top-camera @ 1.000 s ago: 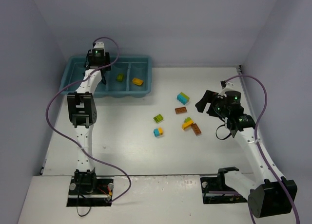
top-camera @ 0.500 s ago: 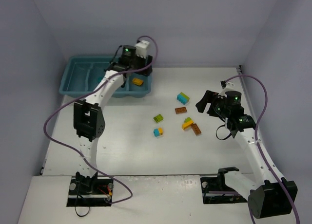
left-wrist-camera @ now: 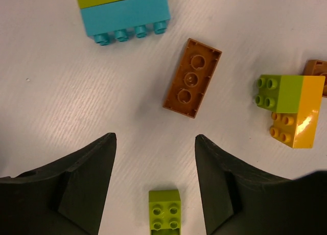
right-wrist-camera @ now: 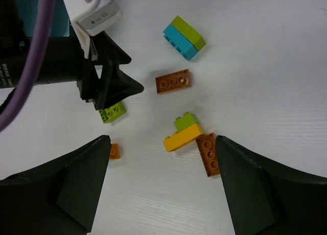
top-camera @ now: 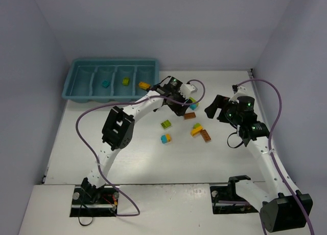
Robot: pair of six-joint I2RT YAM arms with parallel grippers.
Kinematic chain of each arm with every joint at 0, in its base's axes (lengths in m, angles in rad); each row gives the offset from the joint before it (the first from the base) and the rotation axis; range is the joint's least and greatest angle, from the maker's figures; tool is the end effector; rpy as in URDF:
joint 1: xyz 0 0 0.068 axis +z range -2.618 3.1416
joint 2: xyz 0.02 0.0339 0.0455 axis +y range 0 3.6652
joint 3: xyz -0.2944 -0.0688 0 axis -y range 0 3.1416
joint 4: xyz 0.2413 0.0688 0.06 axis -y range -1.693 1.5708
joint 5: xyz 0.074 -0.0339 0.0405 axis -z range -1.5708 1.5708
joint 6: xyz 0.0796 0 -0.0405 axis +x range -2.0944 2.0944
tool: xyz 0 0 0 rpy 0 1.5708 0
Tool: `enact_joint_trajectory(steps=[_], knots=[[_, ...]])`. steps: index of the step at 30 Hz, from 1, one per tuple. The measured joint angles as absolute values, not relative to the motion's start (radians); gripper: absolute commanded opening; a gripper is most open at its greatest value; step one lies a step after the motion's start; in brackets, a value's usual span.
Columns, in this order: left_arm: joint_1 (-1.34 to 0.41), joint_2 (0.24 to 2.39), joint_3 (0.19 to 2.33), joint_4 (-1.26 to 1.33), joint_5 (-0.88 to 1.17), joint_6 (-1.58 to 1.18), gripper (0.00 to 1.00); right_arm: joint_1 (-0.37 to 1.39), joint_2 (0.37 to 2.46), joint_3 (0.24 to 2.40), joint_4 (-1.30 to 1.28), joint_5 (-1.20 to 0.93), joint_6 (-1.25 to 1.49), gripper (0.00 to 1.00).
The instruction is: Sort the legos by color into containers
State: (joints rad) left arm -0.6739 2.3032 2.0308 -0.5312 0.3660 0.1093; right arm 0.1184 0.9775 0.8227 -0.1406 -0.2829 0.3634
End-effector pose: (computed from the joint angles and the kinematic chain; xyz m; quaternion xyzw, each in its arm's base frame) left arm 0.4263 -0.3769 0.2185 0.4110 0.8168 -0.2646 0.3064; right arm 0.2426 0.0512 0.3359 0.0139 0.7997 0.2506 0.5454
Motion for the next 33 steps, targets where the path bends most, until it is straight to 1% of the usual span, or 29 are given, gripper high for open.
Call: enact_joint_trajectory(steps=[13, 16, 19, 20, 21, 22, 24, 26, 27, 33], knots=[[-0.762, 2.443, 2.112, -0.508, 0.334, 0.152, 0.56, 0.117, 0.955, 0.823, -0.167, -0.301, 0.366, 0.8], [-0.764, 2.462, 2.136, -0.492, 0.304, 0.149, 0.5, 0.118, 0.947, 0.823, -0.179, -0.302, 0.366, 0.8], [-0.764, 2.469, 2.14, -0.466, 0.279, 0.141, 0.33, 0.118, 0.944, 0.823, -0.186, -0.302, 0.366, 0.8], [-0.764, 2.469, 2.14, -0.459, 0.268, 0.138, 0.25, 0.118, 0.942, 0.823, -0.186, -0.301, 0.366, 0.8], [-0.765, 2.469, 2.138, -0.453, 0.26, 0.136, 0.13, 0.117, 0.942, 0.823, -0.187, -0.301, 0.366, 0.8], [-0.765, 2.468, 2.134, -0.443, 0.255, 0.136, 0.08, 0.118, 0.94, 0.823, -0.188, -0.301, 0.366, 0.8], [-0.765, 2.462, 2.117, -0.418, 0.246, 0.131, 0.04, 0.118, 0.935, 0.823, -0.191, -0.3, 0.363, 0.8], [-0.763, 2.446, 2.087, -0.402, 0.243, 0.128, 0.03, 0.118, 0.931, 0.823, -0.192, -0.299, 0.36, 0.8], [-0.76, 2.438, 2.075, -0.401, 0.242, 0.127, 0.0, 0.118, 0.928, 0.823, -0.192, -0.293, 0.358, 0.8], [-0.729, 2.379, 2.032, -0.437, 0.238, 0.115, 0.0, 0.118, 0.925, 0.823, -0.191, -0.261, 0.343, 0.8]])
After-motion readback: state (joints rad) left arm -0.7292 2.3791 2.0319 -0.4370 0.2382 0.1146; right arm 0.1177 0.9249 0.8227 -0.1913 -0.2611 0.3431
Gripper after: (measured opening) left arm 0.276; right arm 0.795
